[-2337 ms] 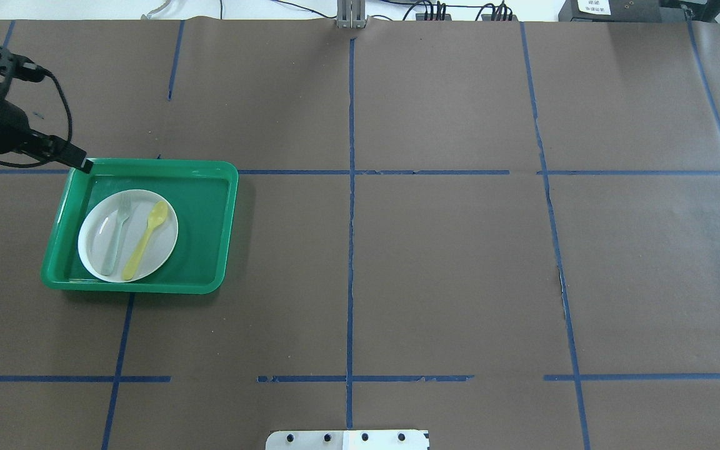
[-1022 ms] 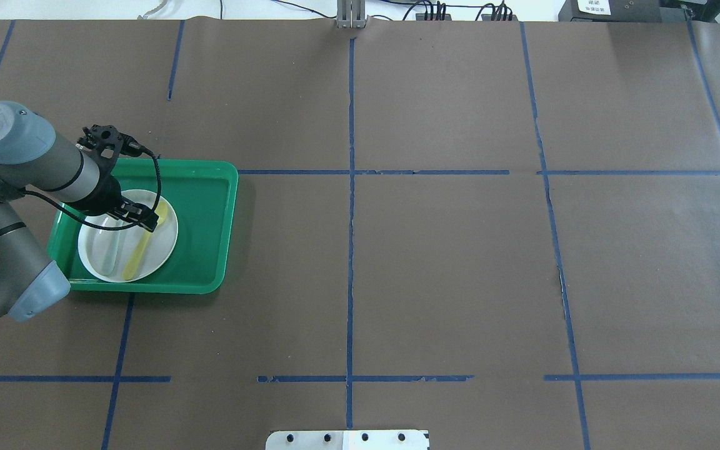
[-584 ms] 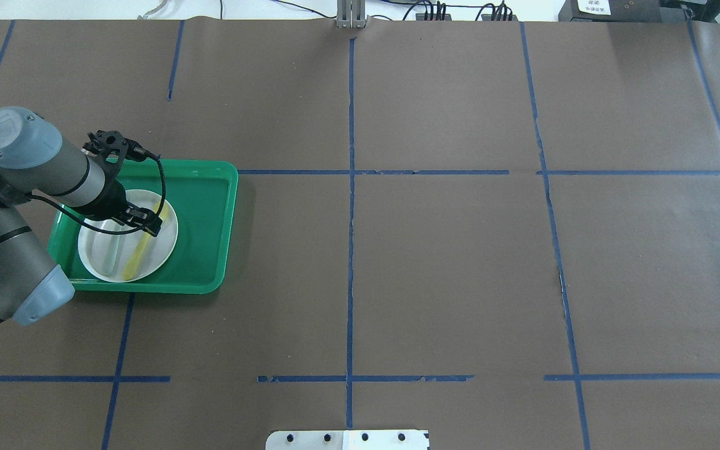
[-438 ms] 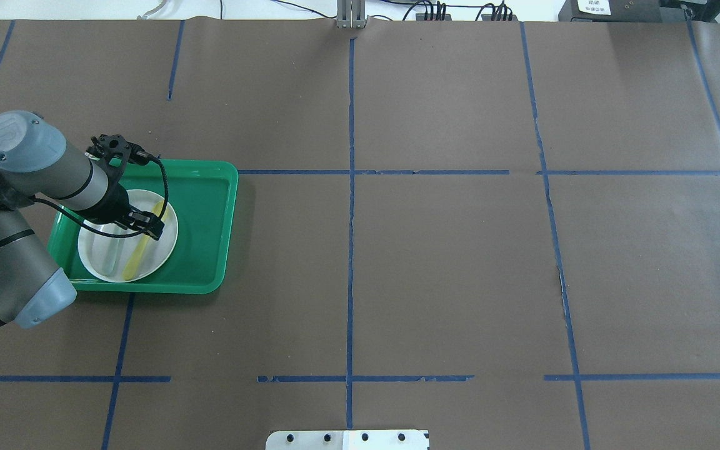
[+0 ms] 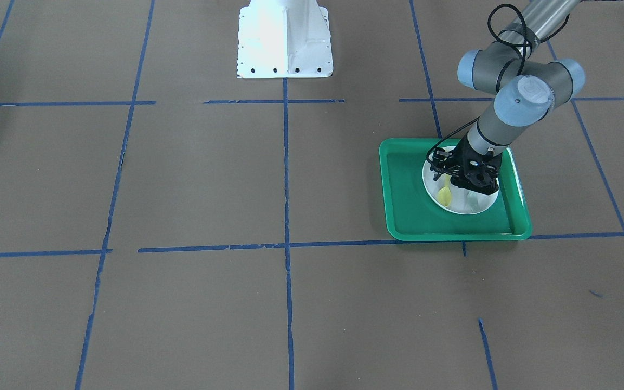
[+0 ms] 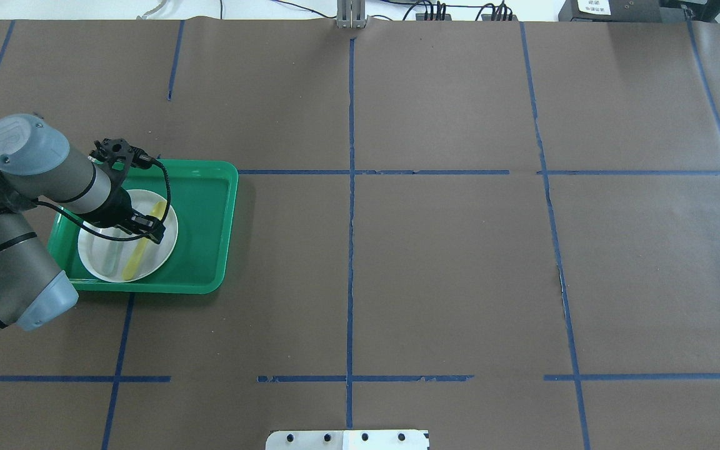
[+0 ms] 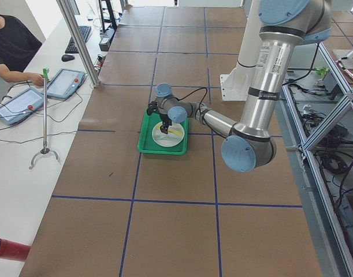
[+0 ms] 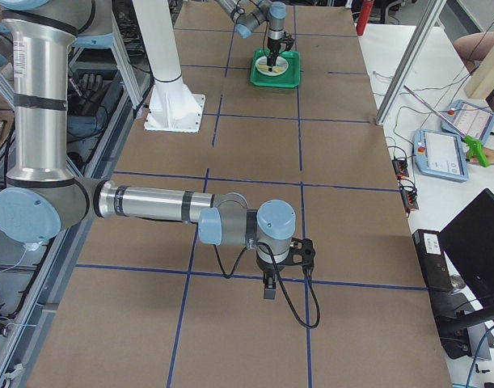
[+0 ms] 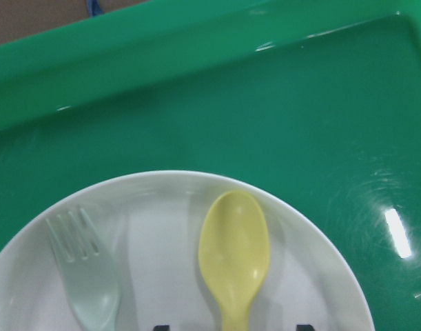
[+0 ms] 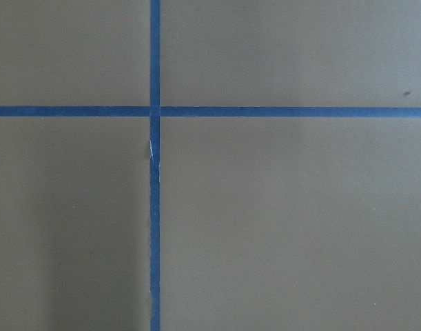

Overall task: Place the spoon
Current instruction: 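Lower the left gripper and close it on the yellow spoon's handle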

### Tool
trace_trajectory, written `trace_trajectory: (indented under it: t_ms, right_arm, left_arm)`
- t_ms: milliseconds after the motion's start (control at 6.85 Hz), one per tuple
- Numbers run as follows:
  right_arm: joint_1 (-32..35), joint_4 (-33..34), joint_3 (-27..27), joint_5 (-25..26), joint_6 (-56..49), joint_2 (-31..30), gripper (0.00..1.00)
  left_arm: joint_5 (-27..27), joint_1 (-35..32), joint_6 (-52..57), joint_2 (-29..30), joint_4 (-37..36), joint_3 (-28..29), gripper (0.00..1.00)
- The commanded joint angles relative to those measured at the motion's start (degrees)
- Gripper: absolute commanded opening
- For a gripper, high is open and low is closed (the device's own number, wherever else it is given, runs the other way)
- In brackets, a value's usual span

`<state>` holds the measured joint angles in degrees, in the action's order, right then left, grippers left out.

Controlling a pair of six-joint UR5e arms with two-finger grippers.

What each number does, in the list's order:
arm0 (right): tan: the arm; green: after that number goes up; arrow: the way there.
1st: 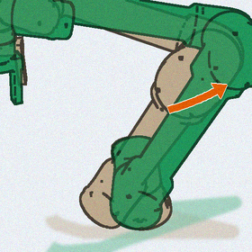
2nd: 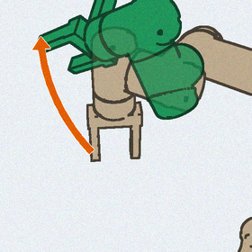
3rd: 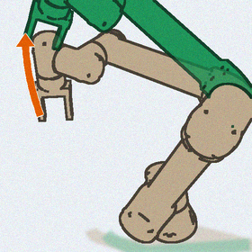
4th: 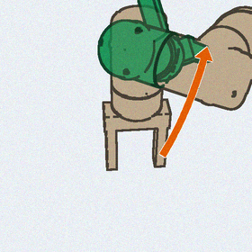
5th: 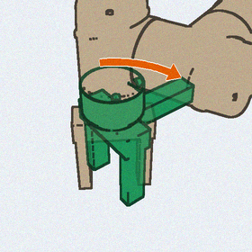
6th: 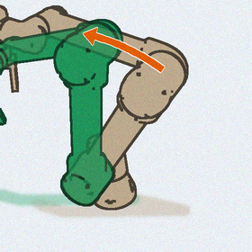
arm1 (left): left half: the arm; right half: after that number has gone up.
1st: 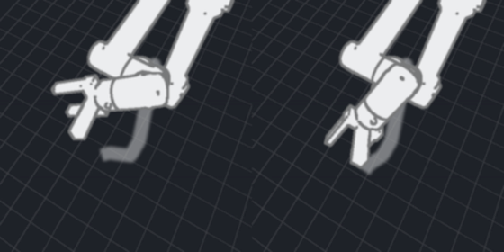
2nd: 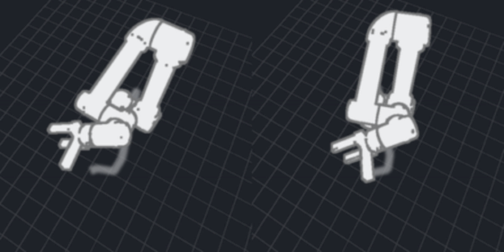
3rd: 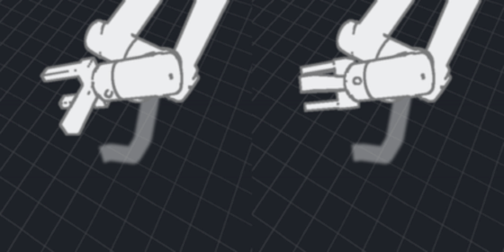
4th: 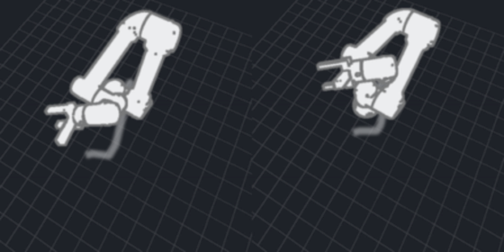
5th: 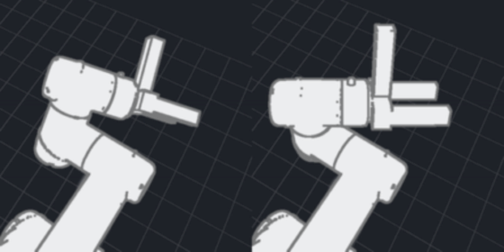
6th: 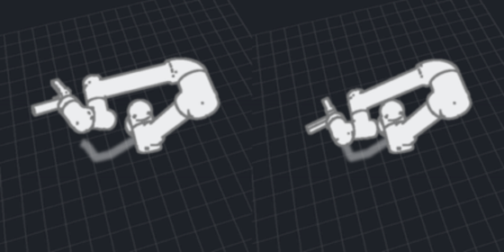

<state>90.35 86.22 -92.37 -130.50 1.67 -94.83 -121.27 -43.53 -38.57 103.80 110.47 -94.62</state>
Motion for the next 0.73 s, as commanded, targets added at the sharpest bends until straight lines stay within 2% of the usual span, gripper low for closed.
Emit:
trace_trajectory:
  t_ms: [0,146,438,584]
  right_arm:
    - [0.00,0.00,0.00,-0.02,0.00,0.00,1.00]
    - [0.00,0.00,0.09,-0.02,0.00,0.00,1.00]
    - [0.00,0.00,0.00,-0.02,0.00,0.00,1.00]
    - [0.00,0.00,0.00,-0.02,0.00,0.00,1.00]
  left_arm:
    - [-0.02,0.11,-0.01,0.00,0.01,0.14,0.60]
    - [-0.02,0.29,-0.01,-0.09,0.01,0.14,0.60]
    - [0.07,0.55,-0.01,-0.18,-0.17,0.22,0.52]
    - [0.07,0.55,-0.01,-0.18,-0.26,0.14,0.35]
